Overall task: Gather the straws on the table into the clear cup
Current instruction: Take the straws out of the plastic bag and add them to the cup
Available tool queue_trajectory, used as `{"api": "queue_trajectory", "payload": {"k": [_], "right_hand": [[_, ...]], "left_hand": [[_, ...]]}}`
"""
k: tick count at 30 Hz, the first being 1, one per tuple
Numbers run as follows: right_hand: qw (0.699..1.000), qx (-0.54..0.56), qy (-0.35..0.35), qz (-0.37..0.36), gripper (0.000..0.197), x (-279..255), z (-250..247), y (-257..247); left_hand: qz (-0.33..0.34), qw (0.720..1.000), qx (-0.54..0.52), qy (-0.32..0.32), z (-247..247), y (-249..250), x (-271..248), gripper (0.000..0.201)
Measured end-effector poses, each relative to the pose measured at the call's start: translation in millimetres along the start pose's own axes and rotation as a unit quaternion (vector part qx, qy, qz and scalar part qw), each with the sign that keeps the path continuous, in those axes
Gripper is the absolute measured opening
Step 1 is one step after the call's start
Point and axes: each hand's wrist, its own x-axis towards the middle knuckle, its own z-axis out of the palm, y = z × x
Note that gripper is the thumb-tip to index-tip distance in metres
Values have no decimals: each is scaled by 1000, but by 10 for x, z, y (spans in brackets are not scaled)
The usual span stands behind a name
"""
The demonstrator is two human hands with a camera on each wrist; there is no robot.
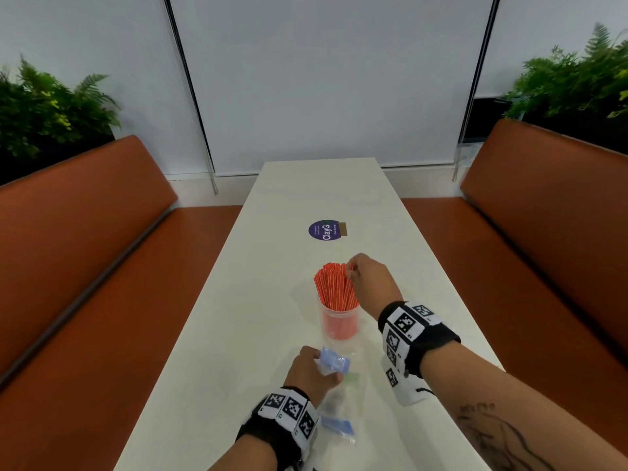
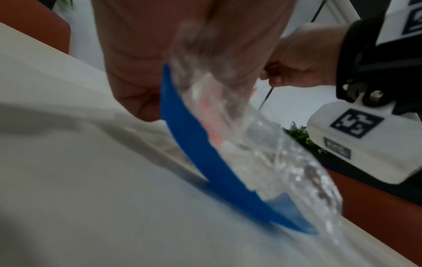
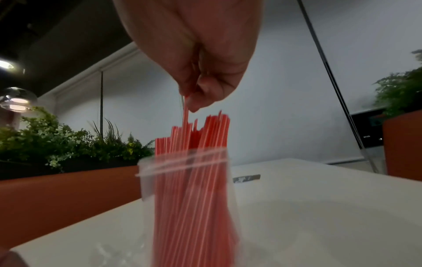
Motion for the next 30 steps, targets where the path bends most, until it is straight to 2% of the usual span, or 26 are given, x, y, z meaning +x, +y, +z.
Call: {"api": "queue_trajectory", "payload": {"k": [3, 6, 8, 10, 13, 14, 15, 17, 20, 21, 22, 24, 26, 30], "right_hand": [[999, -30, -26, -5, 22, 3, 95, 69], [994, -95, -58, -19, 32, -7, 143, 125], [988, -143, -42, -47, 34, -39, 144, 165], [987, -136, 32, -82, 34, -77, 125, 205], [976, -107, 149, -120, 41, -53, 102, 238], [975, -117, 144, -122, 47, -30, 108, 241], [979, -130, 111, -116, 52, -14, 130, 235], [981, -163, 12, -108, 59, 5, 216, 249], [964, -210, -89, -139, 70, 37, 336, 344], [961, -207, -104, -150, 75, 52, 338, 373], [963, -192, -107, -154, 70, 62, 313, 389], [975, -148, -64, -154, 59, 55, 234, 399], [980, -135, -24, -146, 63, 32, 209, 425], [964, -205, -121, -116, 63, 10, 244, 438]], "left_hand": [[-11, 1000, 26, -4, 17, -53, 26, 57], [-21, 999, 39, -2, -41, -38, -5, 66], [-16, 997, 74, 22, -150, 3, -27, 69], [20, 990, 116, 74, -322, 123, -75, 65], [134, 962, 145, 188, -597, 454, -61, 54], [173, 950, 156, 208, -663, 595, -26, 55], [201, 941, 170, 213, -703, 729, 23, 60], [231, 929, 224, 184, -702, 924, 146, 66], [248, 903, 341, 86, -573, 982, 280, 68], [247, 897, 362, 61, -538, 966, 305, 68], [248, 895, 366, 54, -520, 945, 326, 67], [260, 899, 340, 91, -516, 912, 368, 61], [259, 899, 336, 109, -513, 882, 398, 59], [230, 888, 397, 27, -457, 848, 444, 65]]}}
